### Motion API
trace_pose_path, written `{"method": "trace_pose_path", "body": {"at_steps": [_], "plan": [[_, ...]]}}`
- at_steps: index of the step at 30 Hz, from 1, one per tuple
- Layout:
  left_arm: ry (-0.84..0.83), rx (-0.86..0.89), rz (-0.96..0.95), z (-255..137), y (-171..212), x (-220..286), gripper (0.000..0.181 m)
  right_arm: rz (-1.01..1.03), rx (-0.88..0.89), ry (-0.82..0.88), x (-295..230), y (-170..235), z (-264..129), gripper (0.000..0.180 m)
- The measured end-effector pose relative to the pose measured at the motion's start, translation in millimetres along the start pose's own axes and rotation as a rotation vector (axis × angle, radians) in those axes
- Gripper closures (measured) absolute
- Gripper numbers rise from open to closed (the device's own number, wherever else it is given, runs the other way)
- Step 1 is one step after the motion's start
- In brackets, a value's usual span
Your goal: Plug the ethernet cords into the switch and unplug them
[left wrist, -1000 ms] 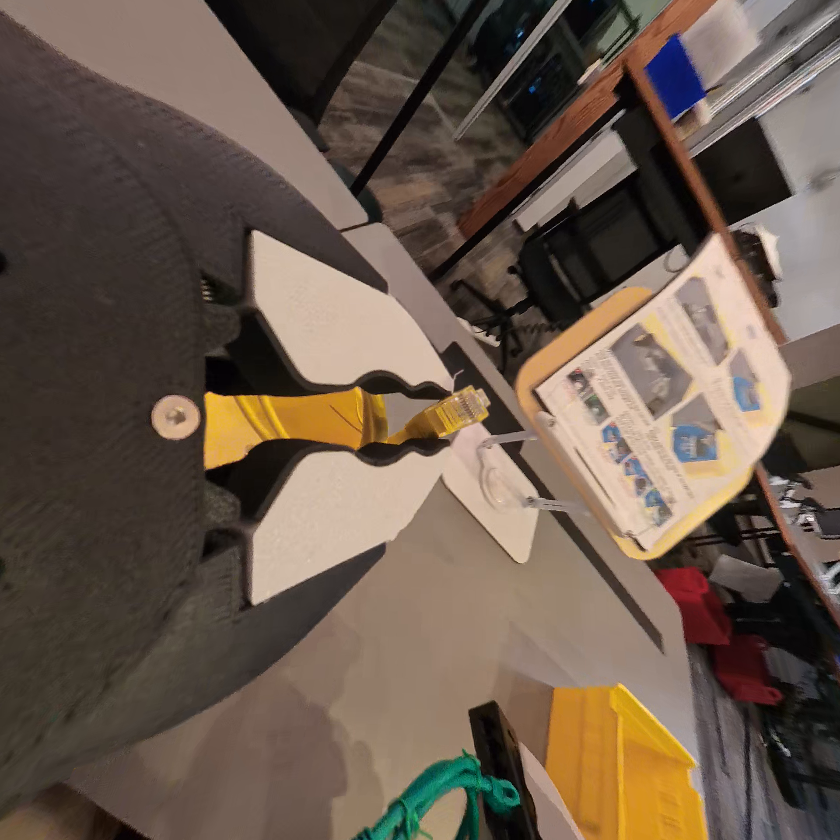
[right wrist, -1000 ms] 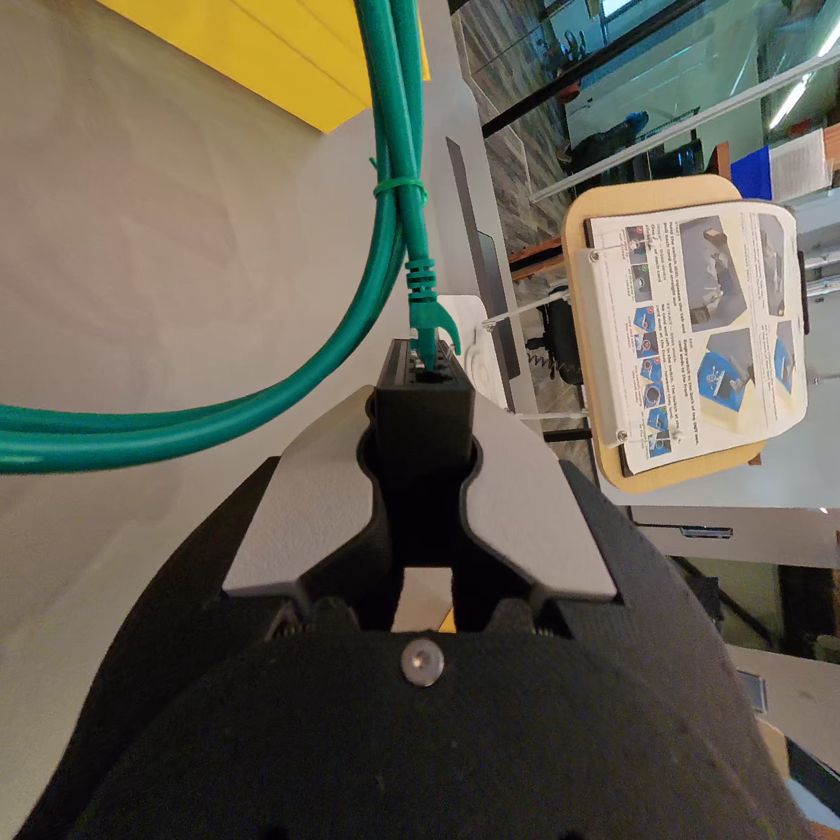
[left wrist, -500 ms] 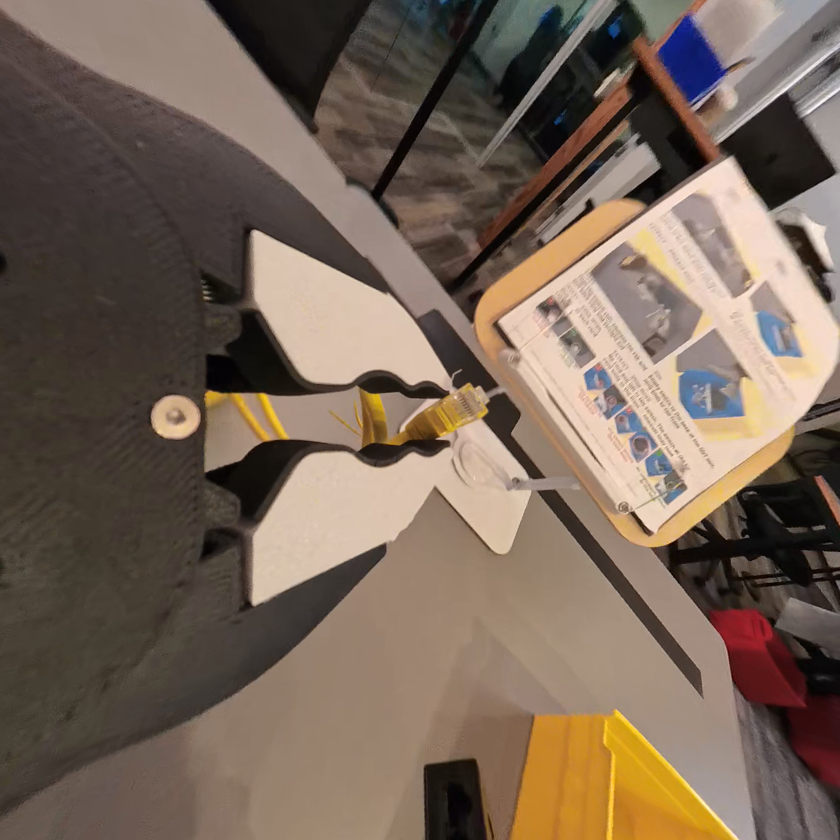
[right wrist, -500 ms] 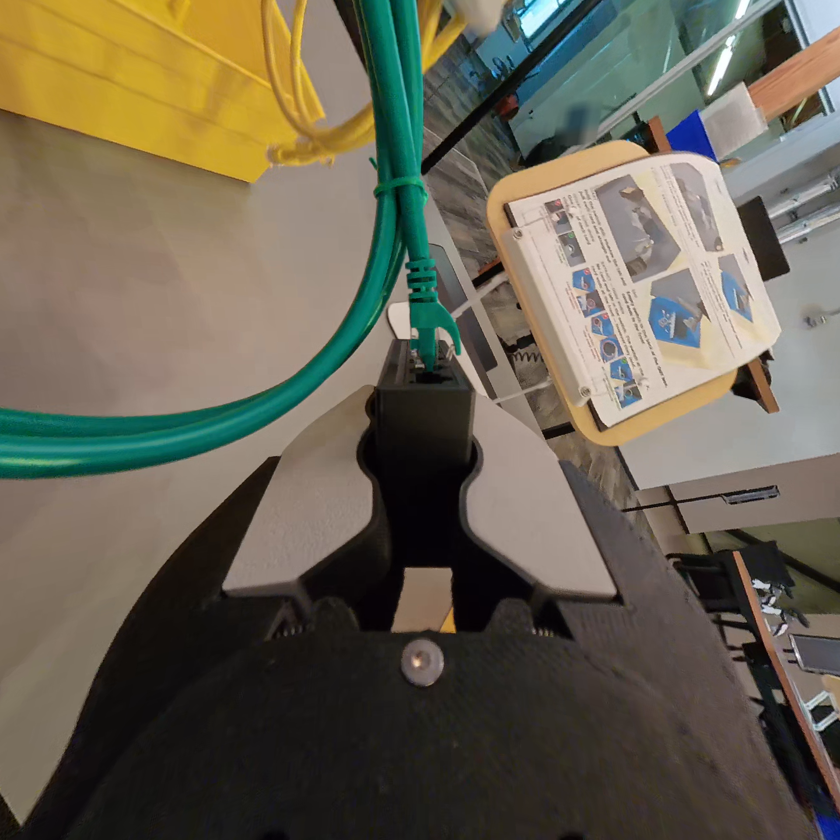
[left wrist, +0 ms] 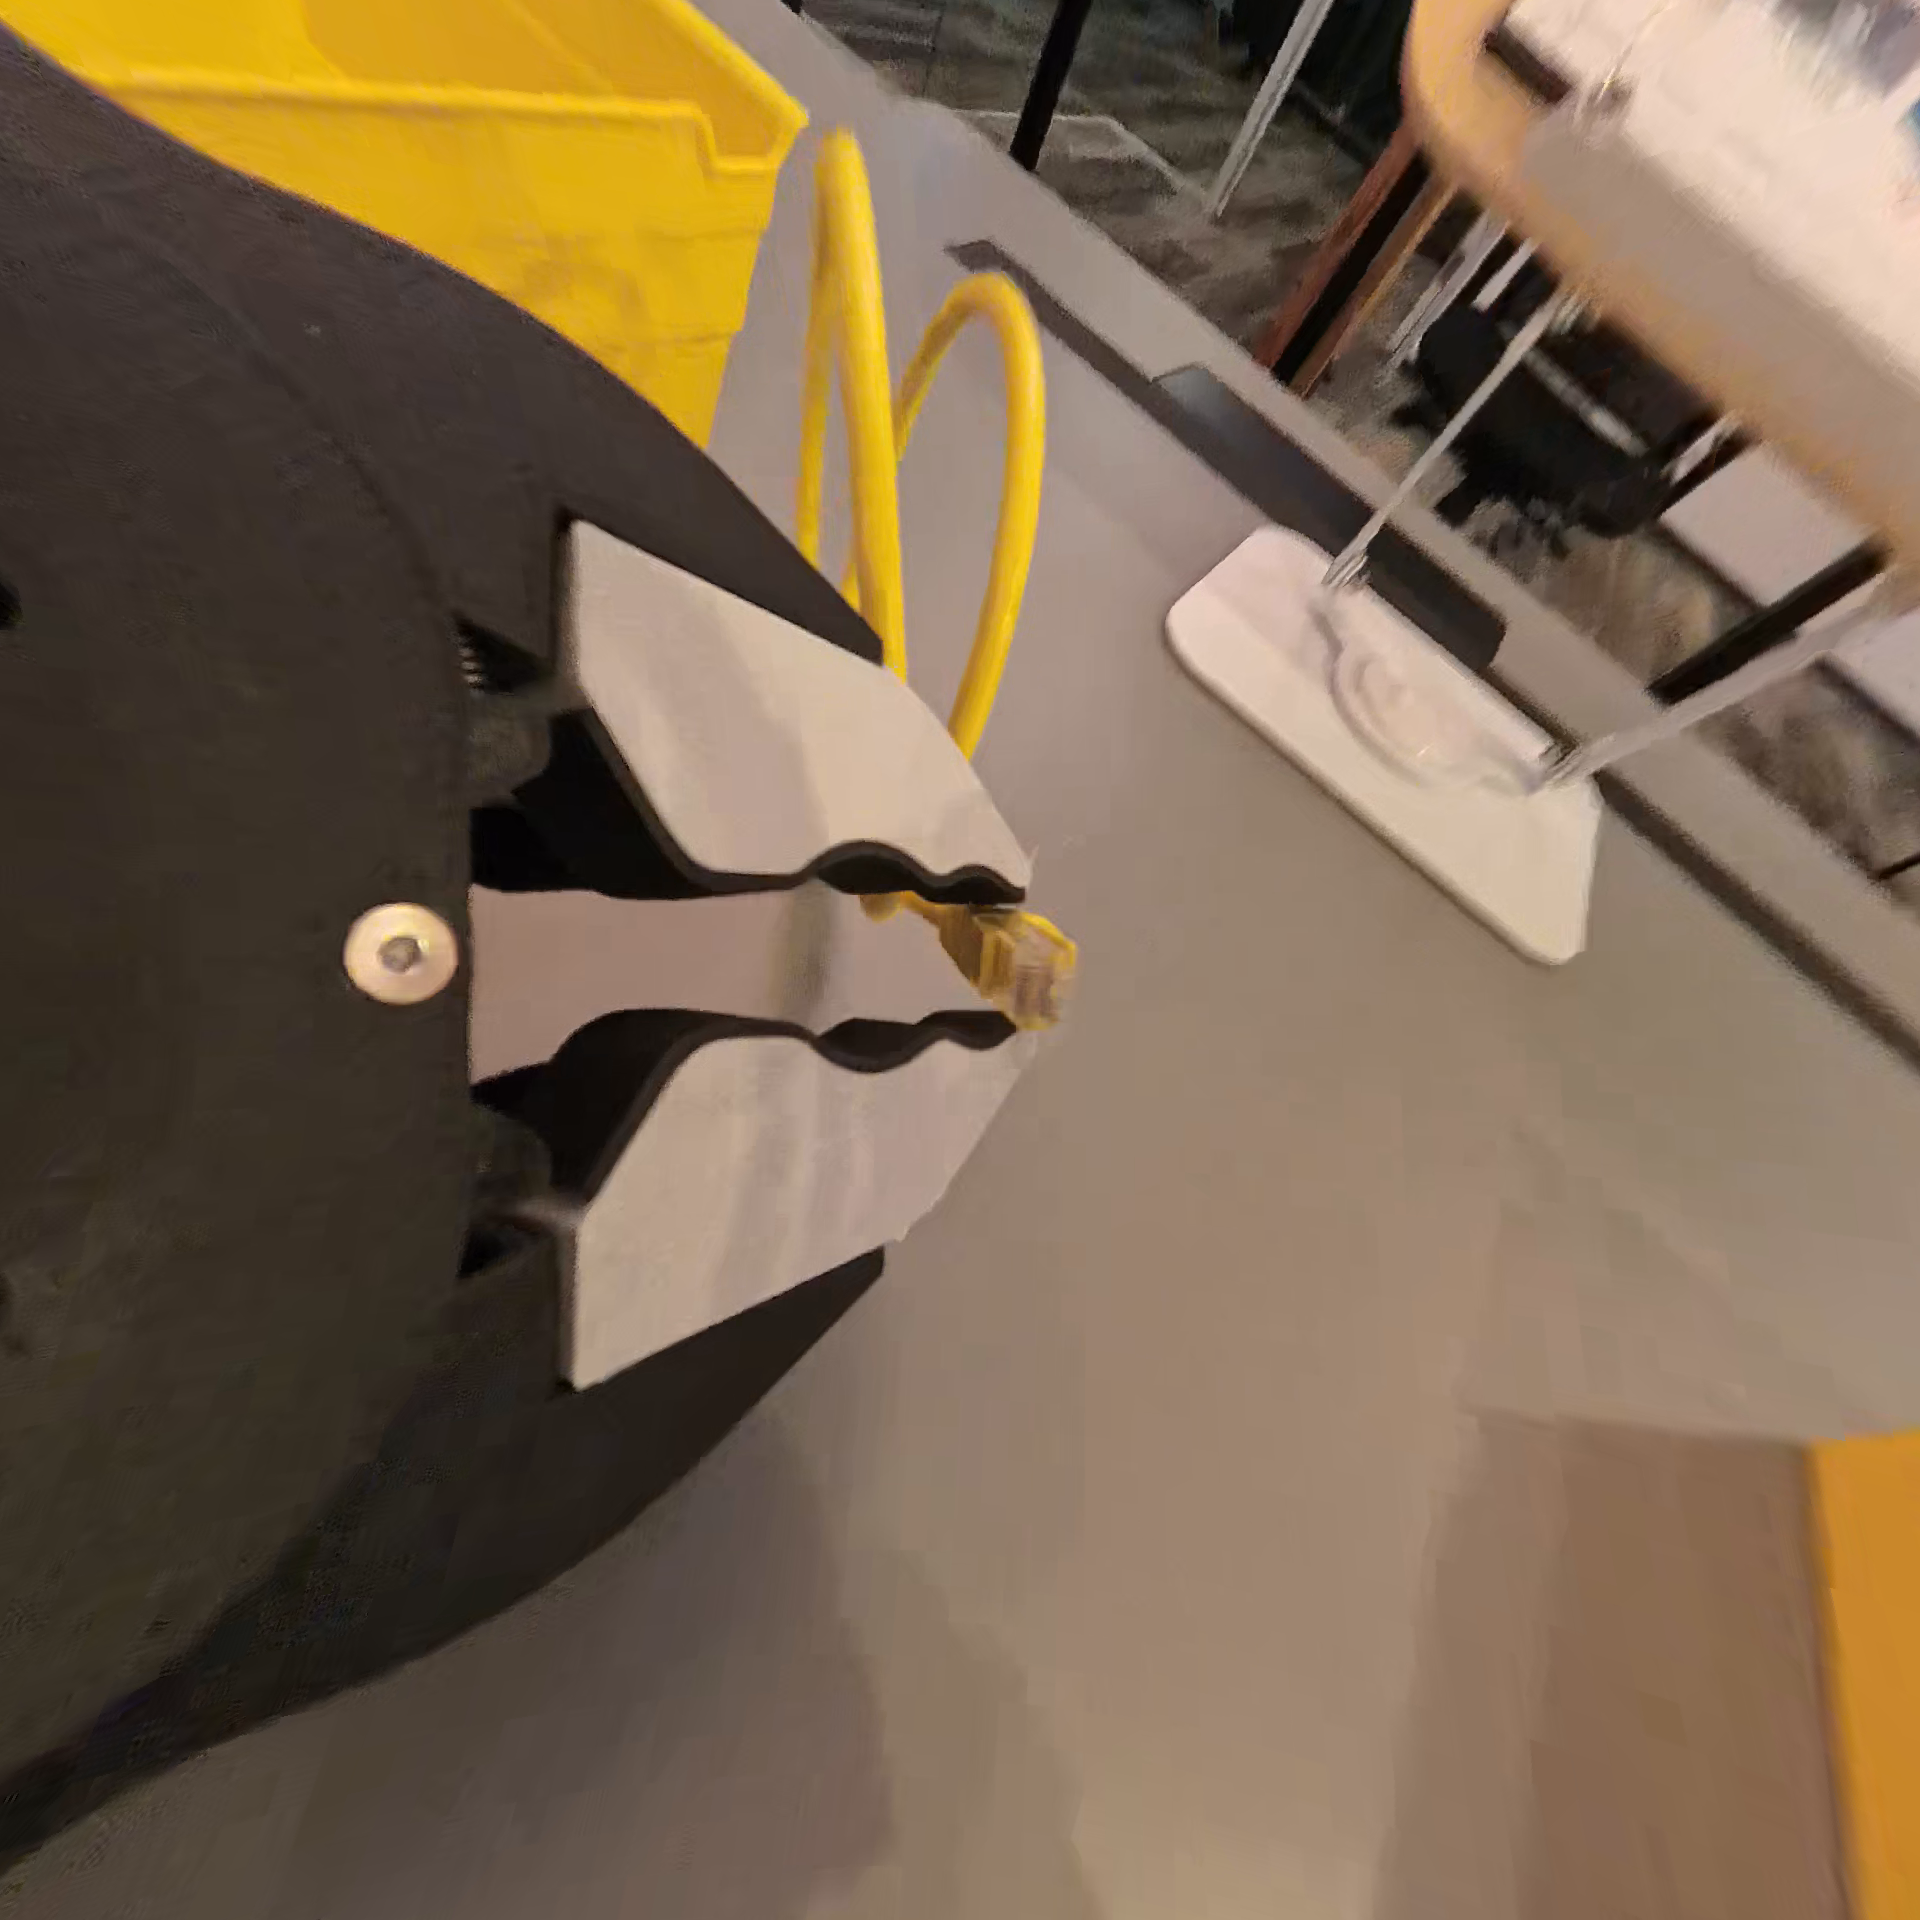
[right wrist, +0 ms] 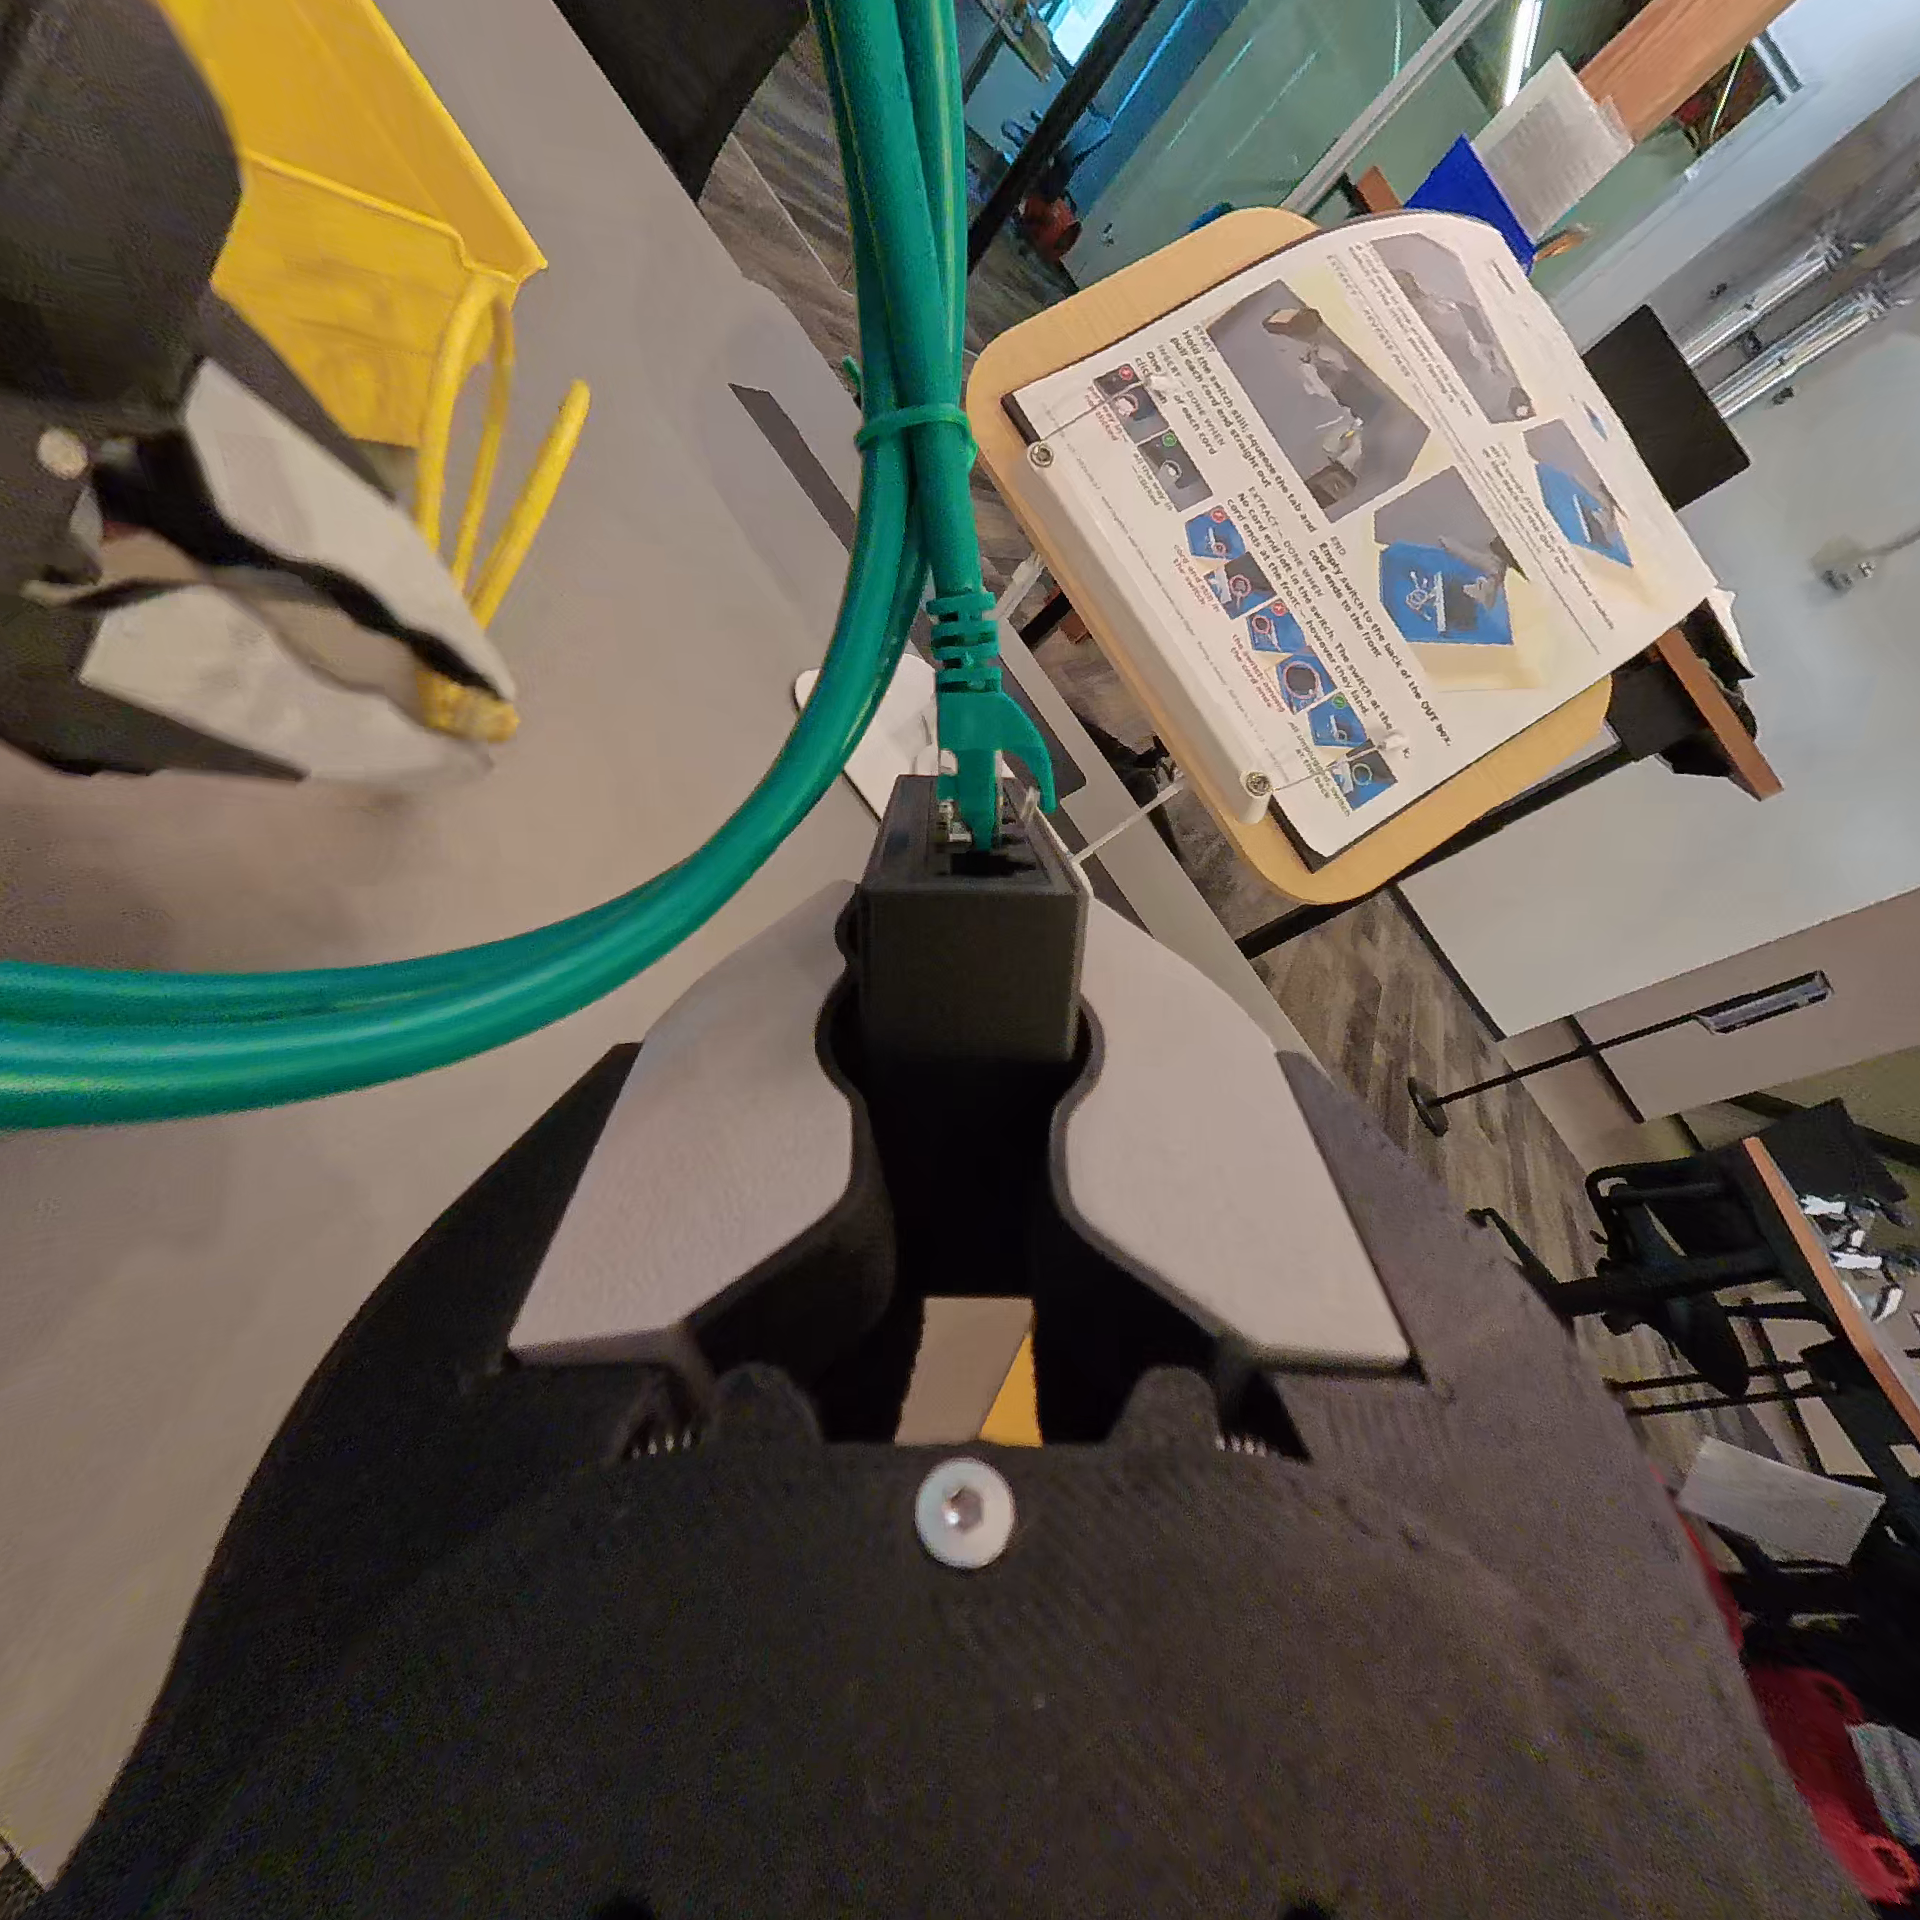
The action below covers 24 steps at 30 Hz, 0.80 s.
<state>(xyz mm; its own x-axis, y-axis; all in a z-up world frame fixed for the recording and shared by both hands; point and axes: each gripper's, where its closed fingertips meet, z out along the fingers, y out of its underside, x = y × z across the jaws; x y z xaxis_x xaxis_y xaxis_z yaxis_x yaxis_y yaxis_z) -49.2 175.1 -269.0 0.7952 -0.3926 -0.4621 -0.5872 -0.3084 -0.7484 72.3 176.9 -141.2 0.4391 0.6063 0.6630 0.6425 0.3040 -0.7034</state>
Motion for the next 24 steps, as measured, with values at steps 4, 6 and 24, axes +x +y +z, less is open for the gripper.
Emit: {"method": "trace_pose_path", "body": {"at_steps": [4, 6, 24], "plan": [[0.165, -0.122, -0.018, -8.2, 22.8, 34.1, 0.137, 0.001, 0.0, -0.01, -2.9, -0.8, 1.7, 0.15], [0.229, -0.187, -0.075, -16.2, 31.2, 40.9, 0.132, 0.003, 0.001, -0.019, -5.3, -1.9, 2.6, 0.15], [0.074, -0.195, -0.449, -19.2, 44.8, -49.6, 0.112, 0.028, 0.007, -0.043, -7.3, -3.4, 3.5, 0.151]]}}
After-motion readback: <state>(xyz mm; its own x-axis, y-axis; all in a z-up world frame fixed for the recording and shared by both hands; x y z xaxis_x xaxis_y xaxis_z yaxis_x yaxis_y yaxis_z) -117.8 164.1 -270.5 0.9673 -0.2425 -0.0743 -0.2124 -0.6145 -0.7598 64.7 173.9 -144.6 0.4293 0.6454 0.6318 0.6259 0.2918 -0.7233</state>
